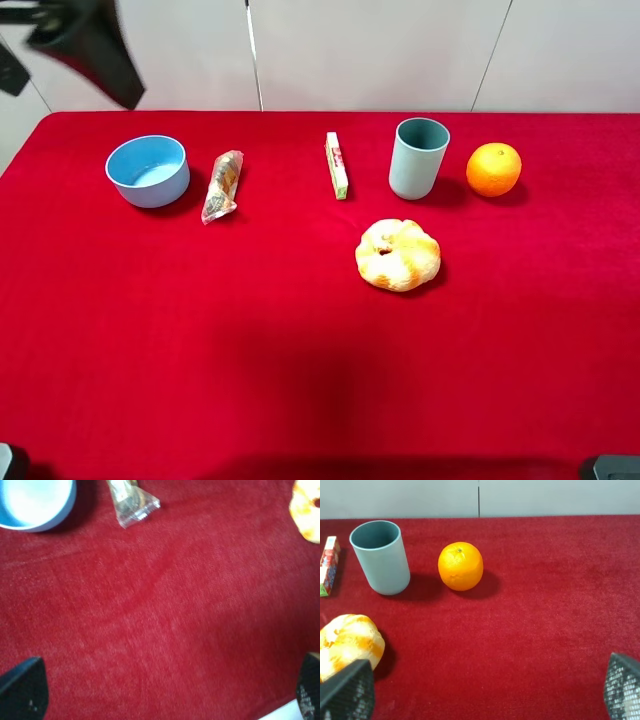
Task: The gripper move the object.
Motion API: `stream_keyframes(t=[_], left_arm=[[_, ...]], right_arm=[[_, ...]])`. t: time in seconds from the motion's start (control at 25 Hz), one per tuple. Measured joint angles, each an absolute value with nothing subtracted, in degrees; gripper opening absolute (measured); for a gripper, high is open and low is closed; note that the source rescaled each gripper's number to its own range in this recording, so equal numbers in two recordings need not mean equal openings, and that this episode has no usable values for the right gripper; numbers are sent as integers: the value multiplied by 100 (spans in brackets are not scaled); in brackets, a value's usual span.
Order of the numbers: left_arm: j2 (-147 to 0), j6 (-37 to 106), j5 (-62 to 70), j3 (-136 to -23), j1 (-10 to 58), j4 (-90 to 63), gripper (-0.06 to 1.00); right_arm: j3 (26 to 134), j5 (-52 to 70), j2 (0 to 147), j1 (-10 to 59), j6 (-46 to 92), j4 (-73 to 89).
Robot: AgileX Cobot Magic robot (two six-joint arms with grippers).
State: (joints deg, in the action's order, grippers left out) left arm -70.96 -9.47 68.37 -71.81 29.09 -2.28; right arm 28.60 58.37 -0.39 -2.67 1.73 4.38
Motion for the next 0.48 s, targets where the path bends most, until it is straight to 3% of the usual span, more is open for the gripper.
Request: stream_keyframes(t=[0.48], left_arm=[[-5133, -729, 6843, -5866, 2904, -310, 100]], right_arm=[[2860, 5837, -39, -267, 173, 438]])
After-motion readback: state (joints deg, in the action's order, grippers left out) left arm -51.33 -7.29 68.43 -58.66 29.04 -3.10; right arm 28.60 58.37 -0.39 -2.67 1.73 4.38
